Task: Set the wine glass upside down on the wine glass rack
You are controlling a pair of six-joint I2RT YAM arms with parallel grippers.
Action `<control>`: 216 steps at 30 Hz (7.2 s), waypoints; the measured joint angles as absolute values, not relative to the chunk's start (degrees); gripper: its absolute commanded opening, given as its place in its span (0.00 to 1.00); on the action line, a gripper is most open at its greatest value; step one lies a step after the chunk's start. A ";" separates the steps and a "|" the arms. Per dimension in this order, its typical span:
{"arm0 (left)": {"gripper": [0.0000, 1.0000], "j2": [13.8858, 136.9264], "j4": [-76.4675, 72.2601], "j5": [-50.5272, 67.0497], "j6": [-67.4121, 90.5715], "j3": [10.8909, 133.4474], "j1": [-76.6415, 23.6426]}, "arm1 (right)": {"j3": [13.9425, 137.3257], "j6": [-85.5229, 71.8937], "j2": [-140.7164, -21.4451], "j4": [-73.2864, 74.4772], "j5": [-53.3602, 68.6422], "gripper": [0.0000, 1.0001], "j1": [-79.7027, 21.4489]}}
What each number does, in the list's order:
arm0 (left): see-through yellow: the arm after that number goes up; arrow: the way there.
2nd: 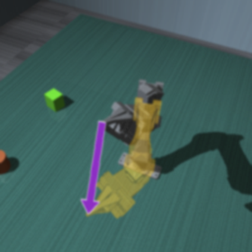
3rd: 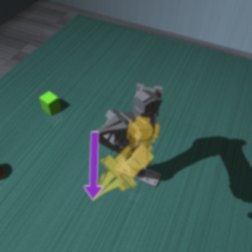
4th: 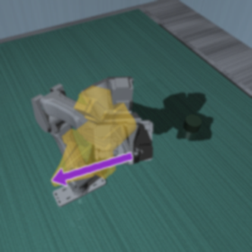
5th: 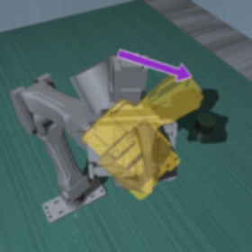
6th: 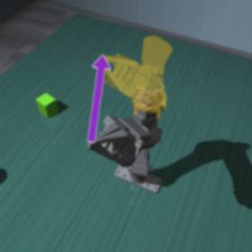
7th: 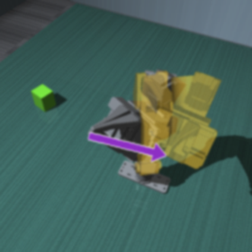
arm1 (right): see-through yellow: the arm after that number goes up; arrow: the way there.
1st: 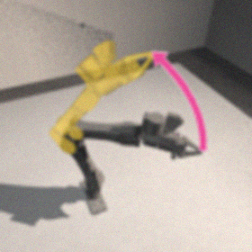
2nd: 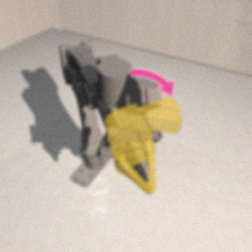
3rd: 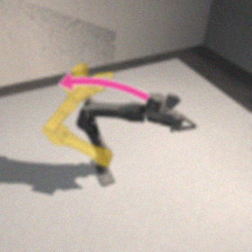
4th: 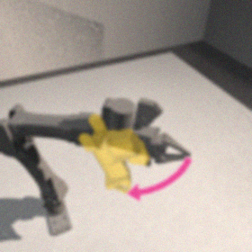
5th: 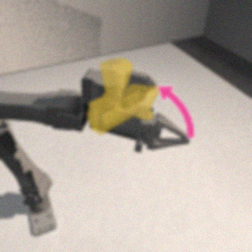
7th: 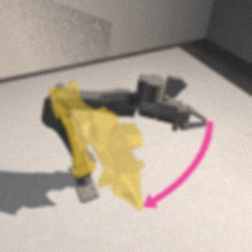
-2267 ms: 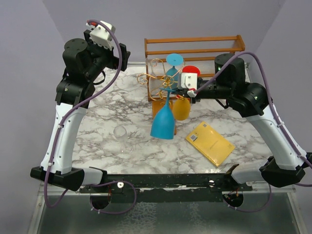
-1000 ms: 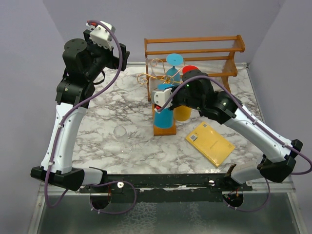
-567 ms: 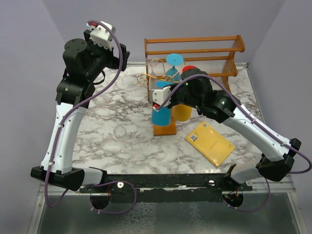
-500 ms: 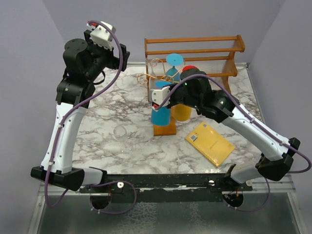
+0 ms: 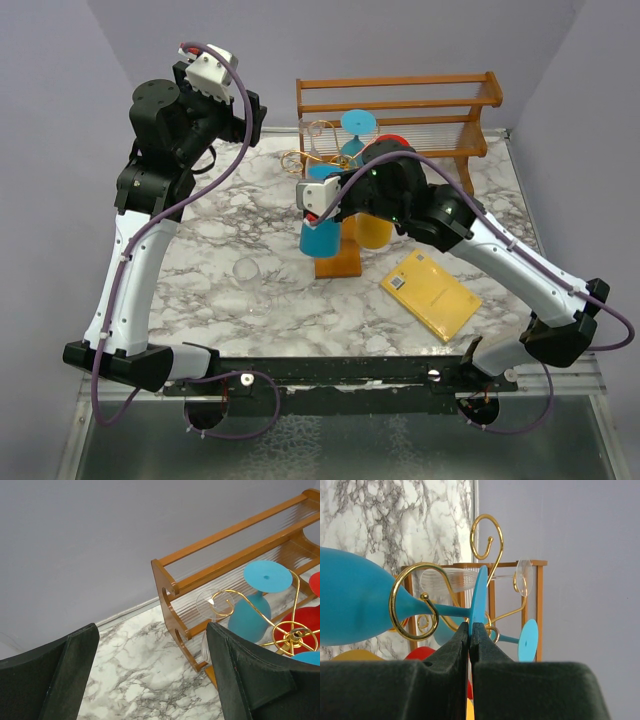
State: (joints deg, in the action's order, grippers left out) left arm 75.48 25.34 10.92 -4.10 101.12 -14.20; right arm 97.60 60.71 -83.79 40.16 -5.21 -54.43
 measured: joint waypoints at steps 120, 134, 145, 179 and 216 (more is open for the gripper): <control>0.73 63.26 64.71 23.53 -44.51 78.50 -13.08 | 103.98 42.30 -70.70 47.94 11.44 0.66 -46.63; 0.62 63.88 71.13 24.14 -48.40 76.16 -13.08 | 102.30 40.42 -70.50 45.34 10.13 0.68 -44.97; 0.31 67.68 72.27 25.52 -49.17 75.64 -13.52 | 102.15 40.07 -70.48 44.91 10.07 0.68 -43.99; 0.00 69.67 68.55 2.48 -43.18 94.39 -15.14 | 100.22 31.00 -73.23 35.90 -0.67 0.73 -37.08; 0.00 77.12 28.77 29.47 4.38 114.45 -15.14 | 101.43 -7.42 -79.66 25.26 16.10 0.66 -24.16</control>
